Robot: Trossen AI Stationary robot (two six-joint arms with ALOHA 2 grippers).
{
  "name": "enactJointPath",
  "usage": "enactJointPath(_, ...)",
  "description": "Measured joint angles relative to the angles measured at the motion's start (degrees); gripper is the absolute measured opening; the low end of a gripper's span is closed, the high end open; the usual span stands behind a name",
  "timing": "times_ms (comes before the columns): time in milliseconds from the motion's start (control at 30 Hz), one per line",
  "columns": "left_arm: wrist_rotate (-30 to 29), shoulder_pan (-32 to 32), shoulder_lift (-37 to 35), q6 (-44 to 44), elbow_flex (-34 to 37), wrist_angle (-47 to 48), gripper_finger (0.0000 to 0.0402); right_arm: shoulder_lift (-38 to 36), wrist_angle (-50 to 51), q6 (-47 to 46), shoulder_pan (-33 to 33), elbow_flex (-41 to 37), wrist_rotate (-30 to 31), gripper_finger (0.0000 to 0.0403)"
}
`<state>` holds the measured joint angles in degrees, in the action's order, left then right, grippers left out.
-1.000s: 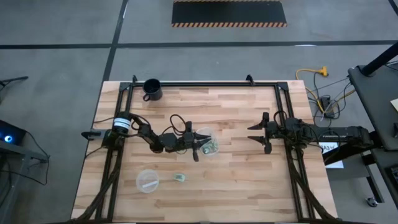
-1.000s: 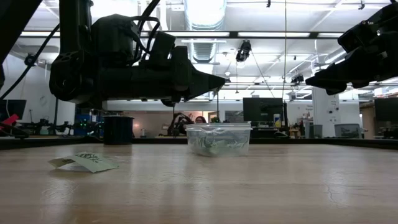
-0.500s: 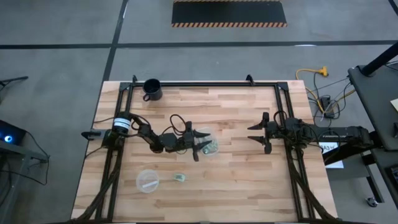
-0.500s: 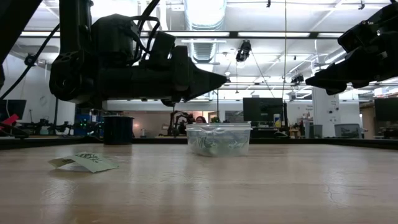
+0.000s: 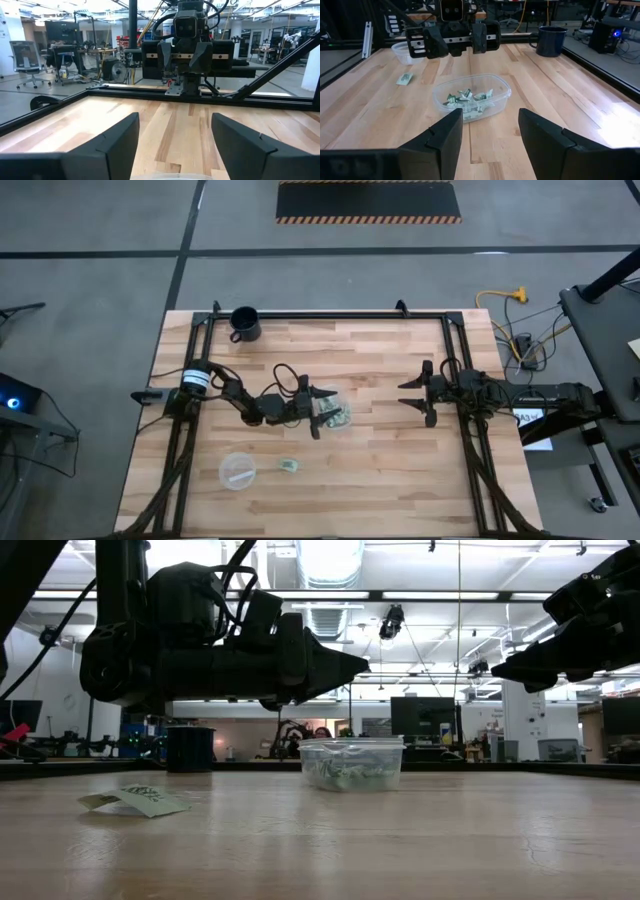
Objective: Pick and place items into bin
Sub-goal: Put the stevia packet into the transparent bin
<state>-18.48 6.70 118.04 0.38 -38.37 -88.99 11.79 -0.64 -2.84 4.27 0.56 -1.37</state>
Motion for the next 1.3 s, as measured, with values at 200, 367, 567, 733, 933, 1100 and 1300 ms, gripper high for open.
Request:
enactJointPath(200,0.0,0.02,0.0,0.0,-0.02,0.0,0.0233,0.0,0.0,-0.05,0.0,0.0,0.0,0.0183)
enactJointPath(367,0.03,0.07,-0.87,-0.05,-0.01,3.2,0.0233,0.0,0.0,-0.1,0.0,0.0,0.0,0.0183)
enactJointPath(567,1.95,0.07,-8.14,-0.11,-1.72,22.95,0.0233,0.0,0.0,-0.04,0.0,0.0,0.0,0.0183)
enactJointPath(733,9.44,0.29,-16.7,0.66,-5.85,47.64,0.0233,-0.04,0.01,0.01,-0.02,-0.02,-0.07,0.0183)
enactJointPath(933,15.46,3.6,-22.41,4.82,-9.93,69.79,0.0233,-0.02,0.02,-0.08,0.0,-0.02,-0.04,0.0183)
enactJointPath(1100,16.39,7.66,-24.77,5.99,-10.99,75.93,0.0233,-0.04,0.04,-0.09,-0.01,-0.02,-0.02,0.0183)
enactJointPath(1300,16.2,10.13,-26.43,3.16,-12.94,82.24,0.0233,0.0,0.04,0.0,0.0,-0.02,-0.01,0.0183)
